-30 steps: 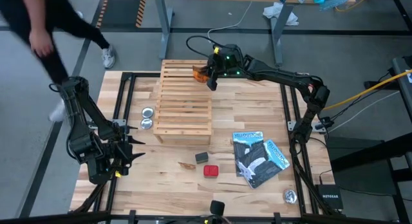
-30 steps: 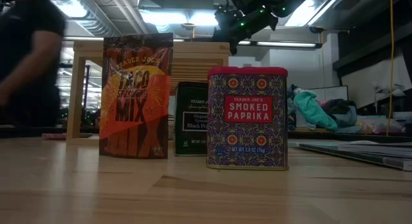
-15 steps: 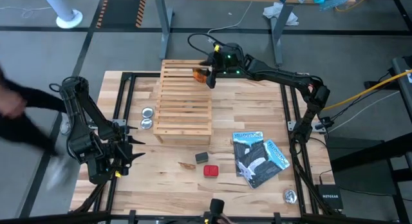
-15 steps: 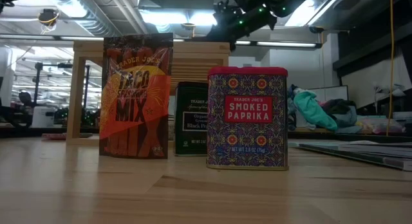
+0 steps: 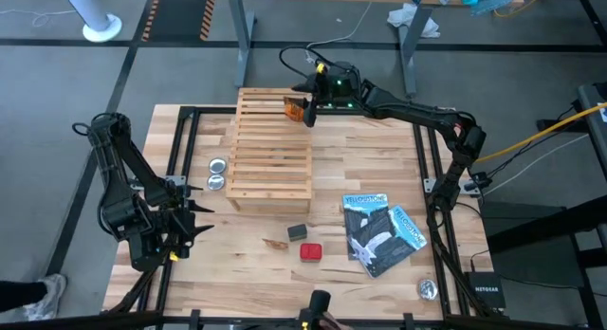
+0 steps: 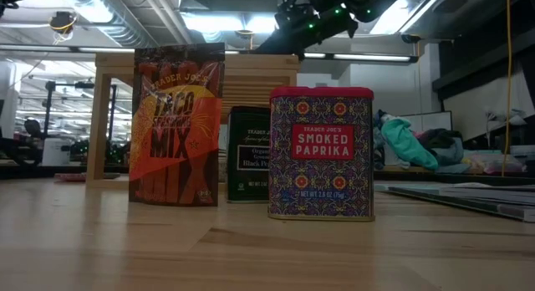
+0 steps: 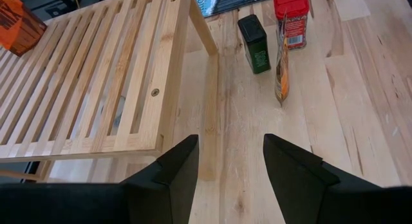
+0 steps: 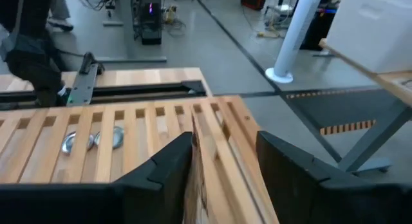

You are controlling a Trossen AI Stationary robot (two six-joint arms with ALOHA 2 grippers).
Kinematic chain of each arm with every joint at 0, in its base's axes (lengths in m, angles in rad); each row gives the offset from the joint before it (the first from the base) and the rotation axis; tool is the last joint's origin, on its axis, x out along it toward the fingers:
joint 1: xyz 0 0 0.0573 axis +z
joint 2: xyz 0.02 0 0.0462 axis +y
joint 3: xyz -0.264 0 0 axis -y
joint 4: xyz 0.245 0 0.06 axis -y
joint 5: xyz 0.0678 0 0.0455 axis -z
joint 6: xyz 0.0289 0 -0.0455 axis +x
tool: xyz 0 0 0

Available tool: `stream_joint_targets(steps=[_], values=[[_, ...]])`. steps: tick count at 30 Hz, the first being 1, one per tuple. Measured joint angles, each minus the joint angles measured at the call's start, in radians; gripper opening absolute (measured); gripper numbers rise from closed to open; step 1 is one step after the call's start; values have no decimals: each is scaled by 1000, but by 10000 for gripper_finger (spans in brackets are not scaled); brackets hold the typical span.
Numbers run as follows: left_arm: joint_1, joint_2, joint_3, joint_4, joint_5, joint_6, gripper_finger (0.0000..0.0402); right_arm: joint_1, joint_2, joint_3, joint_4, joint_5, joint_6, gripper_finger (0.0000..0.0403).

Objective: Shelf spices
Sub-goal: Put the orange seasoning pack on the shelf

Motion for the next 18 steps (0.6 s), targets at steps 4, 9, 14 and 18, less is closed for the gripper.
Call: stream_joint_targets(steps=[4,9,14,18], values=[[0,0,0,0,0,0,169,0,0,0,30,29,0,177],[0,0,0,0,0,0,169,0,0,0,47,52,0,177],[0,0,0,0,0,0,169,0,0,1,71,54,0,177],[0,0,0,0,0,0,169,0,0,1,96,53,0,177]])
